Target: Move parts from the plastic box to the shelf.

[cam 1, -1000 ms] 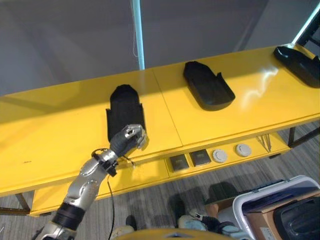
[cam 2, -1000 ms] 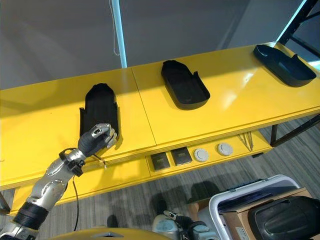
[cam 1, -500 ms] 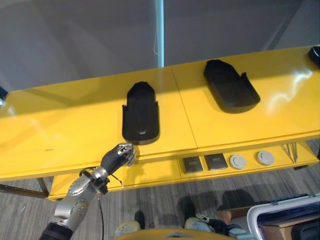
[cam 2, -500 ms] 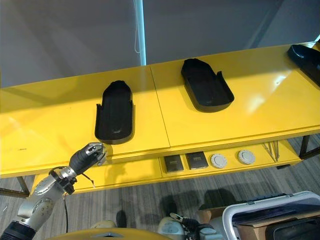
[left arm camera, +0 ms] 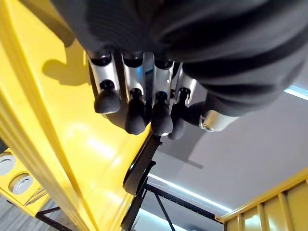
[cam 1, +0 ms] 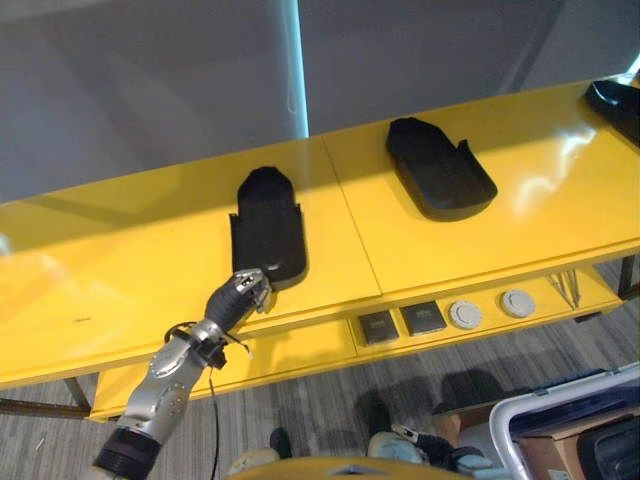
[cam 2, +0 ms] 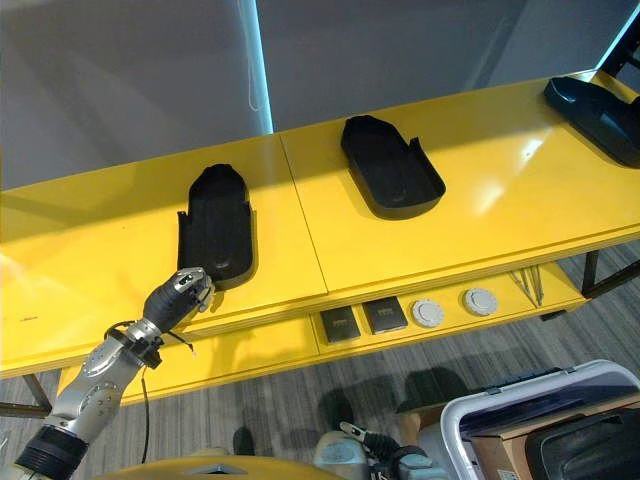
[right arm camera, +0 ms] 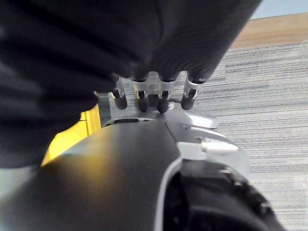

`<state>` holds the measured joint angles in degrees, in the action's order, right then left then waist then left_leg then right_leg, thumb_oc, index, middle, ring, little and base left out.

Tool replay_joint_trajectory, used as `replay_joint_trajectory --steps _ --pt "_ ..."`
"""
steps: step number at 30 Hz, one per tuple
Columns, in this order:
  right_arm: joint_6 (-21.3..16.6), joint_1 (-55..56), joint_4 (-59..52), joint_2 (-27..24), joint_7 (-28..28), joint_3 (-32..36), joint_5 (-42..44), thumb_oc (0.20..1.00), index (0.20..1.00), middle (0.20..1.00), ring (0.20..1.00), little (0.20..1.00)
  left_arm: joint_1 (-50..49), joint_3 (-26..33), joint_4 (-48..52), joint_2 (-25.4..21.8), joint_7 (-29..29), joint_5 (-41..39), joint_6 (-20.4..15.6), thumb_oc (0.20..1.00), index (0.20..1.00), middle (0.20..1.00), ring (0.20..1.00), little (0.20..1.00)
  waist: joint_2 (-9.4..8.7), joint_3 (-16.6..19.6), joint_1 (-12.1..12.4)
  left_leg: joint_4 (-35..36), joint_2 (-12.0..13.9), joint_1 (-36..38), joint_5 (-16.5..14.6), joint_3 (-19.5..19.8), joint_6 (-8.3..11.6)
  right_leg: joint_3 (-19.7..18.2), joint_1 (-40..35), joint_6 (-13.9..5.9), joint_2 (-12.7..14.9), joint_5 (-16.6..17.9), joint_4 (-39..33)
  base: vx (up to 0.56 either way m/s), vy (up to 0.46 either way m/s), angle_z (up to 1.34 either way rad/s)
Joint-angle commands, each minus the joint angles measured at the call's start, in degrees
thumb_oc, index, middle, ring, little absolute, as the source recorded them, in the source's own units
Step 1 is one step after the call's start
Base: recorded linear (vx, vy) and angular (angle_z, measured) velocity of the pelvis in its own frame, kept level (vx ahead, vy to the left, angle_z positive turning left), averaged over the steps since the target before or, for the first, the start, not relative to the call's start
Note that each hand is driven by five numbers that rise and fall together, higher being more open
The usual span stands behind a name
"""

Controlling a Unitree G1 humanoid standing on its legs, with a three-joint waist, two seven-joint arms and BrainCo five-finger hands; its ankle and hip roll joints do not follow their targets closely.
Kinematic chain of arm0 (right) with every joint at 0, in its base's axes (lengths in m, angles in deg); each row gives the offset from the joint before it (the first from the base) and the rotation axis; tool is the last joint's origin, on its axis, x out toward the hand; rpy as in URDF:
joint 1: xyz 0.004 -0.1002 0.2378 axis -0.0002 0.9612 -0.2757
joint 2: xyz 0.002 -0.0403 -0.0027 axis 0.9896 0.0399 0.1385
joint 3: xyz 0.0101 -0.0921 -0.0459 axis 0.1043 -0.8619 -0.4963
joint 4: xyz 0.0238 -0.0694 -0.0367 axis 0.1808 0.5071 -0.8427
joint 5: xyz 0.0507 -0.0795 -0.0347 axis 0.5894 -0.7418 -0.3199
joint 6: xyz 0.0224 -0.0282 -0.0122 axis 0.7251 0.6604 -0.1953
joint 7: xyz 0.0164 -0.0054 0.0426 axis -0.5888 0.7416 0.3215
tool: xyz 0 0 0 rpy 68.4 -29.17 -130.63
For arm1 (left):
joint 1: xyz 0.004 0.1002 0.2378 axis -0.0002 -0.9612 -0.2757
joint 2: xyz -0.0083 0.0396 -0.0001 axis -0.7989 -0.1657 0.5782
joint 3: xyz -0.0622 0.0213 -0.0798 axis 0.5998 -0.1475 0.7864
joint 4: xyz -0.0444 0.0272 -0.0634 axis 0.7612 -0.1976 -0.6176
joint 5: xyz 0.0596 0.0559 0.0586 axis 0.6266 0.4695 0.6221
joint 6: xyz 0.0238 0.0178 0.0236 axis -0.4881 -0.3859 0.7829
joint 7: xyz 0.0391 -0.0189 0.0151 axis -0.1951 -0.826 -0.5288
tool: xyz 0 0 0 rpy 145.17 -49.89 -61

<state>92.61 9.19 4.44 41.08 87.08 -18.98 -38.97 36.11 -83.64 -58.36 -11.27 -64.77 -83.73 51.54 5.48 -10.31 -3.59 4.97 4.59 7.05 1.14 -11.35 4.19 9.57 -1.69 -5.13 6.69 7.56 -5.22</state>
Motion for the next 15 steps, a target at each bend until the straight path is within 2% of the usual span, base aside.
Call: replay_joint_trajectory --steps 1,8,15 --pt "1.49 -0.94 2.53 0.24 1.09 -1.27 0.43 1.000 1.000 1.000 1.000 1.000 7.89 -0.58 -2.89 0.76 2.18 0.05 -5.02 0.200 0.200 0.200 0.200 0.200 0.00 -2.49 -1.78 0.03 0.21 -3.48 1.22 -0.89 0.62 -1.28 -1.68 -1.76 1.26 -3.65 0.22 0.01 -0.005 -0.05" --pt "1.66 -1.01 1.39 -0.26 0.38 -0.89 2.42 1.000 1.000 1.000 1.000 1.000 9.74 0.54 -6.52 1.84 8.52 2.03 -10.11 0.200 0.200 0.200 0.200 0.200 0.19 -4.17 -2.93 0.03 0.28 -4.24 1.56 -1.08 0.83 -2.25 -0.46 -1.56 1.03 -3.59 0.22 -0.01 0.010 -0.08" --pt "1.18 -0.30 1.16 0.07 0.77 -0.45 1.31 1.000 1.000 1.000 1.000 1.000 10.70 3.11 -7.11 1.73 10.56 2.24 -13.55 0.200 0.200 0.200 0.200 0.200 -0.25 -4.26 -3.23 0.03 0.52 -4.10 1.67 -0.78 1.06 -2.65 -0.46 -1.54 0.74 -3.60 0.22 -0.01 0.000 0.00"
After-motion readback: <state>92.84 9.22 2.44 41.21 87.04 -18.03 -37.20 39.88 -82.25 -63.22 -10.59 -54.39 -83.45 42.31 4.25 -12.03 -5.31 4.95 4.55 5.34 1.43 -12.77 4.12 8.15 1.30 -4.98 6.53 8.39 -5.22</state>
